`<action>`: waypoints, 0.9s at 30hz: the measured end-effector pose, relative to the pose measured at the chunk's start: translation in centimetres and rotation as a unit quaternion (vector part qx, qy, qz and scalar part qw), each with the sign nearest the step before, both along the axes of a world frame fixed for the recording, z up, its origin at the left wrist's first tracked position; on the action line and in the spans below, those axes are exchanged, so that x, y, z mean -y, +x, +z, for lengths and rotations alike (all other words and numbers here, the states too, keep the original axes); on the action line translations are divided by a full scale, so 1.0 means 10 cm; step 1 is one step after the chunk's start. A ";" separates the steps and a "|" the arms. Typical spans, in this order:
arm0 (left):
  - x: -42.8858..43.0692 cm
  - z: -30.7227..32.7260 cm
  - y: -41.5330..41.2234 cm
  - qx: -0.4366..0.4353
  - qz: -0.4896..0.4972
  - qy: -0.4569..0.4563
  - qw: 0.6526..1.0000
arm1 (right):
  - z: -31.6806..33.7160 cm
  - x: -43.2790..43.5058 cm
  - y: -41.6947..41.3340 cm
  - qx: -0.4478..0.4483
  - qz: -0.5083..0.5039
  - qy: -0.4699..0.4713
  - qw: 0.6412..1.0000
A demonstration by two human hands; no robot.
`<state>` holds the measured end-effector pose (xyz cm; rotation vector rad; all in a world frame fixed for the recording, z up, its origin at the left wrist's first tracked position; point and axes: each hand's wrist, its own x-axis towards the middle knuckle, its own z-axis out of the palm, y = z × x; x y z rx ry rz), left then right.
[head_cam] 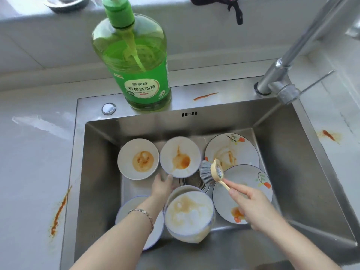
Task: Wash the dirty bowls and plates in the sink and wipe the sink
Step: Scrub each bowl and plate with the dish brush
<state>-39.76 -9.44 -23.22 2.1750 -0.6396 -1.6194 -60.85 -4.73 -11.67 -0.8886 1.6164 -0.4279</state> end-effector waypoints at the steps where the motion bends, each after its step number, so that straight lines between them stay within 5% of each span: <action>1: 0.05 -0.08 -0.02 -0.026 0.024 -0.012 0.999 | -0.09 -0.01 0.02 0.003 -0.011 0.007 1.000; 8: 0.23 -0.24 -0.12 -0.136 0.174 -0.045 0.974 | -0.28 -0.05 0.12 0.011 -0.042 0.018 0.999; 16: -0.05 0.65 -0.02 -0.086 0.011 -0.107 0.990 | 0.23 0.05 0.05 -0.029 -0.112 -0.066 0.991; 27: -0.71 2.29 -0.27 -0.152 -0.049 -0.159 0.974 | 1.29 0.06 -0.33 0.041 -0.004 -0.142 0.989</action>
